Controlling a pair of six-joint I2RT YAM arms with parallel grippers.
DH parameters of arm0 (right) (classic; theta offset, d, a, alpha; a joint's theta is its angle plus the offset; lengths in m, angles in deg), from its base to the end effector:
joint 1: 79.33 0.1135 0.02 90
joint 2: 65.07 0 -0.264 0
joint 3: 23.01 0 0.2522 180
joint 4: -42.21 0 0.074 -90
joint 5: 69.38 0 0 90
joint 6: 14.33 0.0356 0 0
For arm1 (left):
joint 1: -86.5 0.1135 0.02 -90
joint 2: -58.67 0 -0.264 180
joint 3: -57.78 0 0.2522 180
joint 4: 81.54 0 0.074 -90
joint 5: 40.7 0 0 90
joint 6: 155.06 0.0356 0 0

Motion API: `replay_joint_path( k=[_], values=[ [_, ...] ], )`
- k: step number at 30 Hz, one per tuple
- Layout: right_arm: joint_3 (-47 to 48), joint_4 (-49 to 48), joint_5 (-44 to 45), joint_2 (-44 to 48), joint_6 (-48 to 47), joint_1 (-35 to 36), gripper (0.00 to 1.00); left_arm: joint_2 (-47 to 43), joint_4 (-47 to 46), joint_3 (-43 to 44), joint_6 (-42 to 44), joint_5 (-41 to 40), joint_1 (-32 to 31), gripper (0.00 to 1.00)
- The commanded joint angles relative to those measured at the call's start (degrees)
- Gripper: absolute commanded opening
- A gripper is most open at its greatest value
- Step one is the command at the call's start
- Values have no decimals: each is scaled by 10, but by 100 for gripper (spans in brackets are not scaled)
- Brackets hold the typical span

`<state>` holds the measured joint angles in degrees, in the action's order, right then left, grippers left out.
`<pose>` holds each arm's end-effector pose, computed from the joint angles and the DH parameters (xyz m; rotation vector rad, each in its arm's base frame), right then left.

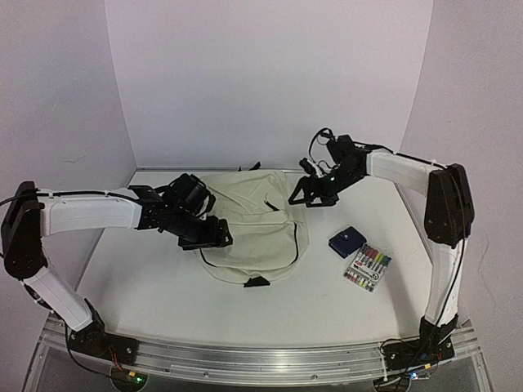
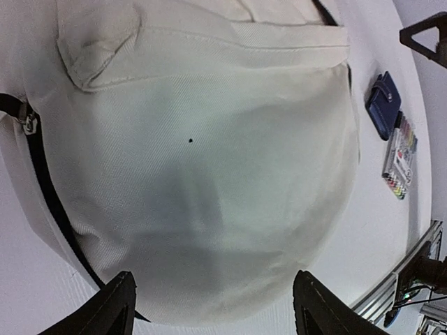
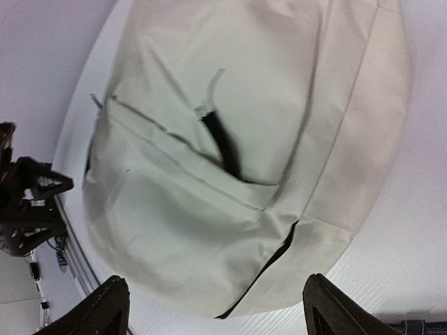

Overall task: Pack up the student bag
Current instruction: Adjust the student bag at the center of the board.

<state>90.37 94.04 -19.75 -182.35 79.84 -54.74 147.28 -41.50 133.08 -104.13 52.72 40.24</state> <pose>0.3992 0.2080 0.2474 -0.7296 2.4355 1.0931 0.2228 -0.2358 0.2315 0.1913 2.6288 -0.6494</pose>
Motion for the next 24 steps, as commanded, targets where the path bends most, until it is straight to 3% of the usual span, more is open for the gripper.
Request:
replay_joint_path(
  k=[1,3,7,9,13,20,21,22,23,24],
  values=[
    [30,-2,77,-83,22,13,87,43,-17,30,-8,10,-10,78],
    [32,-12,57,-106,28,13,86,60,-27,28,-12,24,-12,78],
    [13,-32,-12,-134,65,13,67,78,-35,22,-27,29,-12,78],
    [-29,-75,-52,-123,111,14,50,78,-32,19,-28,27,-12,77],
    [-156,-209,-89,-57,192,25,1,78,-13,20,-29,4,-7,76],
    [-302,-277,-102,45,191,124,1,79,6,13,-30,3,61,73],
    [-314,-281,-102,61,186,148,11,80,0,11,-25,13,75,73],
    [-323,-285,-107,76,181,173,32,82,-5,11,-19,22,91,73],
    [-325,-287,-114,90,175,192,46,85,-2,13,-13,23,104,73],
    [-323,-287,-124,100,173,203,54,88,5,20,-1,16,112,72]
  ],
)
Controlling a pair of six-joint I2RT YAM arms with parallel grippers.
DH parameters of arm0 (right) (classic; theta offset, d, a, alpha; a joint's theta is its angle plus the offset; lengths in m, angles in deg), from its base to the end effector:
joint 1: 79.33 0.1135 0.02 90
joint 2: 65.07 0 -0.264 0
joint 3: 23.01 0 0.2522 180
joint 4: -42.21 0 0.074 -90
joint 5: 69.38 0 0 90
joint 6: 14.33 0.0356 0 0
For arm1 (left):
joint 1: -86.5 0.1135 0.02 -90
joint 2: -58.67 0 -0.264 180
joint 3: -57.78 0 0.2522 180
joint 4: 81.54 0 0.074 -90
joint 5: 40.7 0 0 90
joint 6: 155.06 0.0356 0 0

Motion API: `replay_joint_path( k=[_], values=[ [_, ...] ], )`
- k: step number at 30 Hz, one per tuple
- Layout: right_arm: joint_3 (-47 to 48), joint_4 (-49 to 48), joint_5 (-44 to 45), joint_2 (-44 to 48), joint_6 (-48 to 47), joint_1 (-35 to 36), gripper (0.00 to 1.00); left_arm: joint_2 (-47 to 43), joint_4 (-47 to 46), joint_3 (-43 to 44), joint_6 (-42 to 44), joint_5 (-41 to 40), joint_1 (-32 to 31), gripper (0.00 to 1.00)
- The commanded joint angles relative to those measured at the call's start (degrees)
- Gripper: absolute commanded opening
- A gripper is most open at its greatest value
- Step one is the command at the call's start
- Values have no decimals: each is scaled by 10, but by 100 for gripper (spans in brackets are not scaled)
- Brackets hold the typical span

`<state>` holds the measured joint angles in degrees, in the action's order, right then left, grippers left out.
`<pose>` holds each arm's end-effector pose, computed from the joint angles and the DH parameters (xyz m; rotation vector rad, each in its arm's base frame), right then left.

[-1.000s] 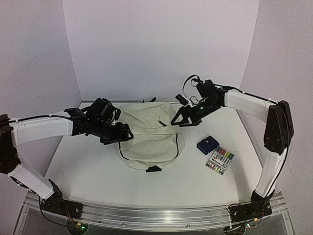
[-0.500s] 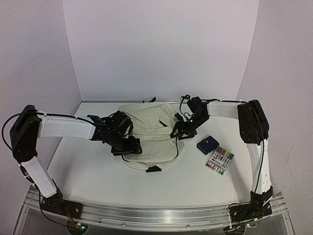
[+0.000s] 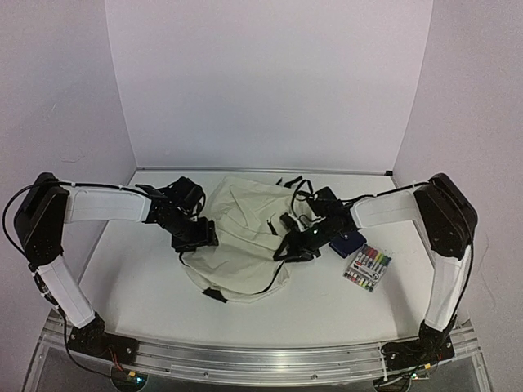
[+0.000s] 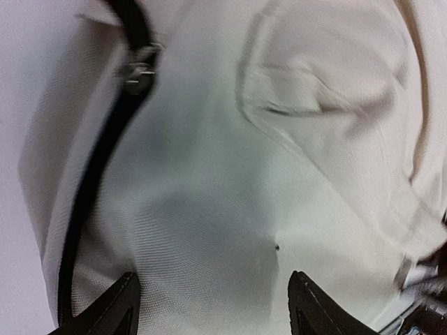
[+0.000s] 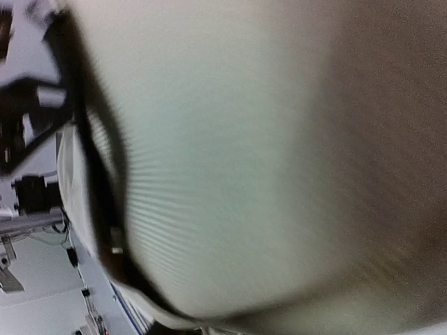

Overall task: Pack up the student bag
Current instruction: Adjust the student bag at the center of the board, then unzip the student bag at the center of the board.

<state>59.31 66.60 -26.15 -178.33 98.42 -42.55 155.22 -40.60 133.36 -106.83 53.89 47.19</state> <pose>0.3021 0.2582 0.1455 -0.6836 2.6054 1.4157 0.2591 -0.2158 0.1889 -0.0317 2.7708 -0.5349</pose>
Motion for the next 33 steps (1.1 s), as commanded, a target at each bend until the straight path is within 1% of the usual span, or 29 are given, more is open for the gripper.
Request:
replay_joint_path(
  k=[1,3,5,7,9,12,16,19,21,23,25,29,31,33],
  values=[
    [-6,-12,-71,69,-12,83,57,7,6,26,36,-6,47,72],
    [10,-2,-83,88,-13,72,60,-6,21,39,61,-20,52,72],
    [15,11,-75,112,-20,41,63,-37,13,39,81,-4,51,72],
    [9,14,-57,131,-15,3,64,-70,2,37,103,21,44,72],
    [1,15,-45,143,-7,-32,64,-93,-2,43,129,26,17,71],
    [-9,18,-19,146,3,-53,64,-101,-6,60,157,27,-28,71],
    [-14,21,-6,135,10,-54,71,-72,-23,91,173,63,-60,68],
    [-13,34,22,139,-4,-55,73,-31,-25,121,181,81,-75,65],
    [-15,44,11,141,-4,-55,73,-4,-26,138,186,89,-86,63],
    [-32,51,-6,150,-5,-54,73,21,-23,156,189,95,-96,61],
    [-78,48,-10,173,-22,-54,75,43,-18,170,188,97,-101,59],
    [-180,-42,-7,227,5,-52,83,72,-21,179,183,101,-107,56],
    [-191,-63,-4,234,14,-48,86,86,-23,187,184,105,-111,55],
    [-177,-63,-8,209,18,-47,88,97,-21,197,185,107,-115,52]
  ],
)
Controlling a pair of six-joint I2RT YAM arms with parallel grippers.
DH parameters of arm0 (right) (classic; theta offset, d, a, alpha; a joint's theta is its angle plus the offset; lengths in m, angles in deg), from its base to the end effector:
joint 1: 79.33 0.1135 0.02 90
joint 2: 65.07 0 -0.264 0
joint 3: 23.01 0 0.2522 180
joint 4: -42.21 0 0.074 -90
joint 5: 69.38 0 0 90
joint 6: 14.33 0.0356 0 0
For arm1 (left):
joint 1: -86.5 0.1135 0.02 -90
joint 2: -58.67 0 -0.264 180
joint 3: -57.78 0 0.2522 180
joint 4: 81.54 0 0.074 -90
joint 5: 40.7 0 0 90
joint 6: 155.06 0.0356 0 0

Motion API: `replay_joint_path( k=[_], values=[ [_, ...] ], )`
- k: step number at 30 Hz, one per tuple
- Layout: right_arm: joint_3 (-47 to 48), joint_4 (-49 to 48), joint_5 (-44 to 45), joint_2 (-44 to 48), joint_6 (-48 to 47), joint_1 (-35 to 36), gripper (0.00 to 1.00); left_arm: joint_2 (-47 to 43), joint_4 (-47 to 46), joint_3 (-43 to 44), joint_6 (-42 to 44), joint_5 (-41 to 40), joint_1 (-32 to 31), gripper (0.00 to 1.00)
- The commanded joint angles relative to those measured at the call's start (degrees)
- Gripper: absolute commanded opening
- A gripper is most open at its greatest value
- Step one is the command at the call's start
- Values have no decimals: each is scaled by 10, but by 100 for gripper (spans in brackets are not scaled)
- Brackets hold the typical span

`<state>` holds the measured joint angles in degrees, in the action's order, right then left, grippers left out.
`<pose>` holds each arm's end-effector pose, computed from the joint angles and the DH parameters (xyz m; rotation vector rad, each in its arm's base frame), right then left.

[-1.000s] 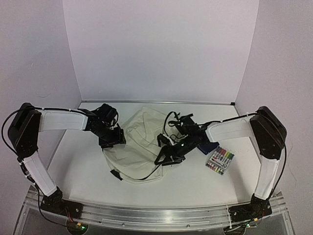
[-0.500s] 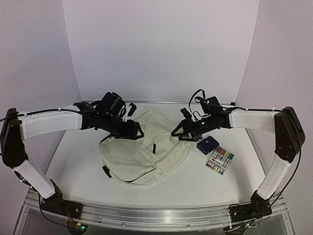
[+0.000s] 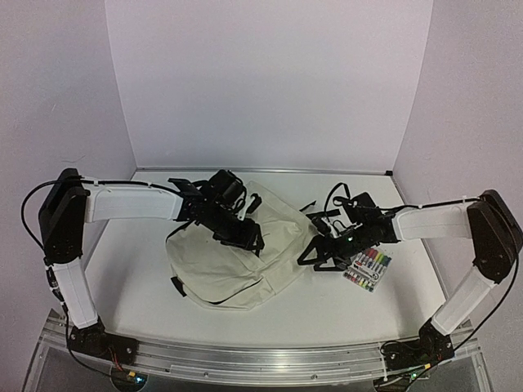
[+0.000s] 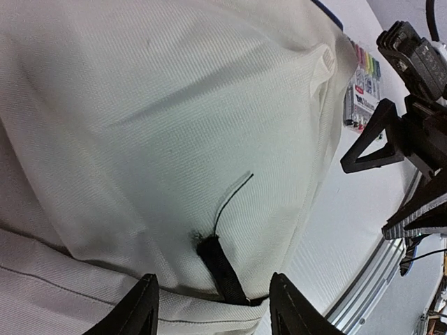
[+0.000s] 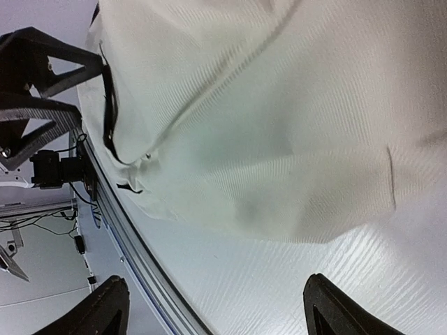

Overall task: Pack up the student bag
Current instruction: Unzip the student bag at the center of the board.

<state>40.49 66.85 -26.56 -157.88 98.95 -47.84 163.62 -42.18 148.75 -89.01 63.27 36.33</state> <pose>0.2513 0.1845 0.1743 -0.5571 2.5783 1.4035 0.2481 -0.3109 0.2206 0.7093 2.5692 -0.7921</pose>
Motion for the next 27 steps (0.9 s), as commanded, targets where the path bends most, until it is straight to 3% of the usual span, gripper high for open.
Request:
replay_joint_path(
  k=[1,7,14,16,20,27],
  values=[
    [17,-66,-9,-11,17,6,88,18,-4,49,8,14,-8,51],
    [77,-66,-46,-118,48,21,88,42,-2,74,8,21,-16,39],
    [115,-67,-42,-166,74,31,85,44,0,73,6,15,-18,24],
    [116,-66,-31,-171,76,30,85,44,7,73,4,5,-18,25],
    [110,-66,-13,-178,77,31,85,50,33,81,-4,-39,-18,39],
    [120,-64,-9,-209,92,30,86,72,50,105,-3,-42,-22,38]
  ],
)
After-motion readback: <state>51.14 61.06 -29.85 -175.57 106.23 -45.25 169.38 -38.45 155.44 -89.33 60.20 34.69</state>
